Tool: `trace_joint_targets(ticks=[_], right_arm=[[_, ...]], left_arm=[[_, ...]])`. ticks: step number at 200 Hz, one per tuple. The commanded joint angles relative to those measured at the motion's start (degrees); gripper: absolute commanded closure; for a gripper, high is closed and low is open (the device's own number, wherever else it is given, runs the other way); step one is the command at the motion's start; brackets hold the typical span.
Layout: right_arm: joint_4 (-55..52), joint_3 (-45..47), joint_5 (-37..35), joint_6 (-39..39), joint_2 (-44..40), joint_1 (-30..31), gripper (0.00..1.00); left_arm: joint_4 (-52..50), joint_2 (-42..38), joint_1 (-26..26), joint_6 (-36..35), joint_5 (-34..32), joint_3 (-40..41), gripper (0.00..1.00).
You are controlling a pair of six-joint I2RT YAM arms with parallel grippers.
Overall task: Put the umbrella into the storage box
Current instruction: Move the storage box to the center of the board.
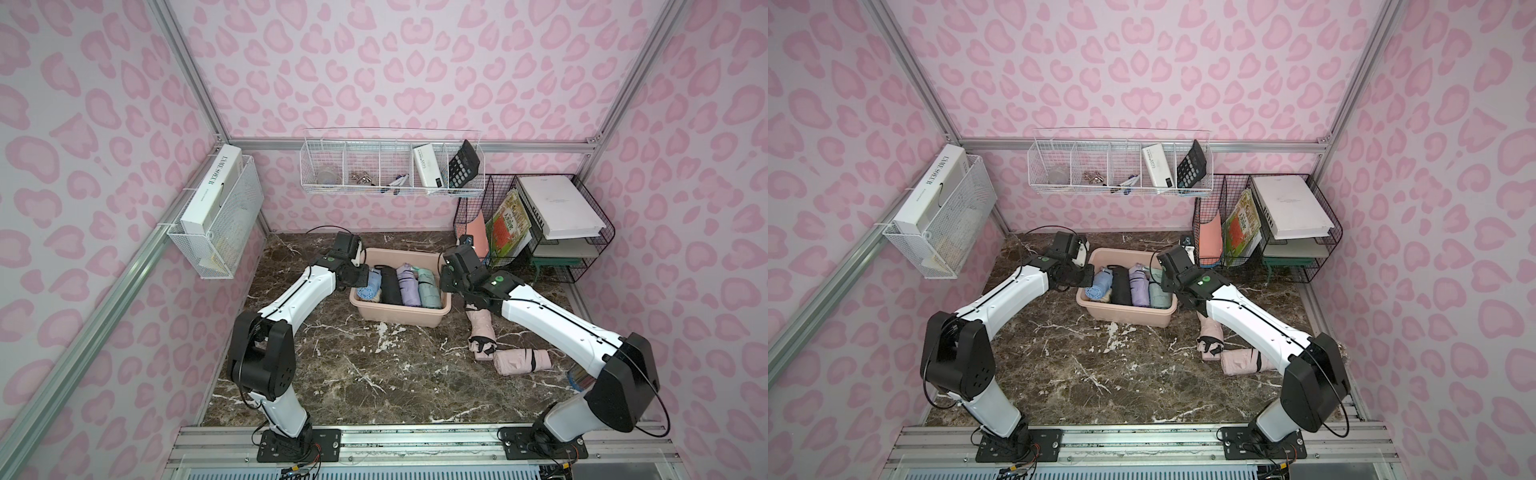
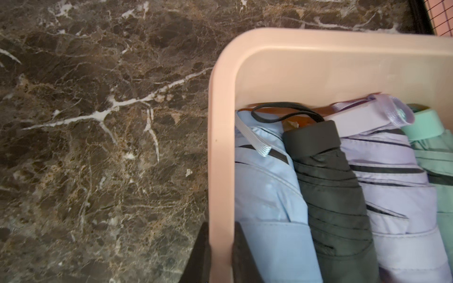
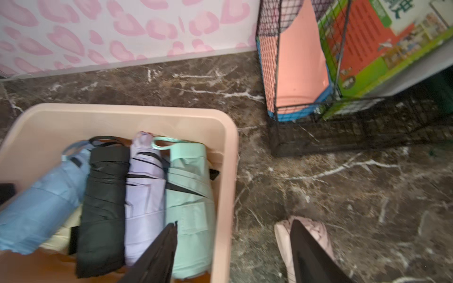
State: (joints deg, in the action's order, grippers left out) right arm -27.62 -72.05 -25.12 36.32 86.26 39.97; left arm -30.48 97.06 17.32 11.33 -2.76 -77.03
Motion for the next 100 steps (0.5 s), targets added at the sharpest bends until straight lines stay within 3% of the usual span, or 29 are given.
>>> trace_joint_targets(ticks=[1,43,100], right_arm=[[-1.8,4.0,0.1,0.0,-3.5,-1.1,0.33],[-6.5,13.1,3.7,2.0,-7.9,-5.0,0.3],[-1.7,23.0,10.0,-1.0,-11.1,-8.8,0.24]], left_arm=[[-1.8,-3.1,-0.1,-3.2,-2.1,1.6,0.95],[-3.7,-8.8,0.0,-1.1,-2.6,6.7,0.96],[-6.3,-17.3,0.0,4.9,-1.7,13.2,0.94]])
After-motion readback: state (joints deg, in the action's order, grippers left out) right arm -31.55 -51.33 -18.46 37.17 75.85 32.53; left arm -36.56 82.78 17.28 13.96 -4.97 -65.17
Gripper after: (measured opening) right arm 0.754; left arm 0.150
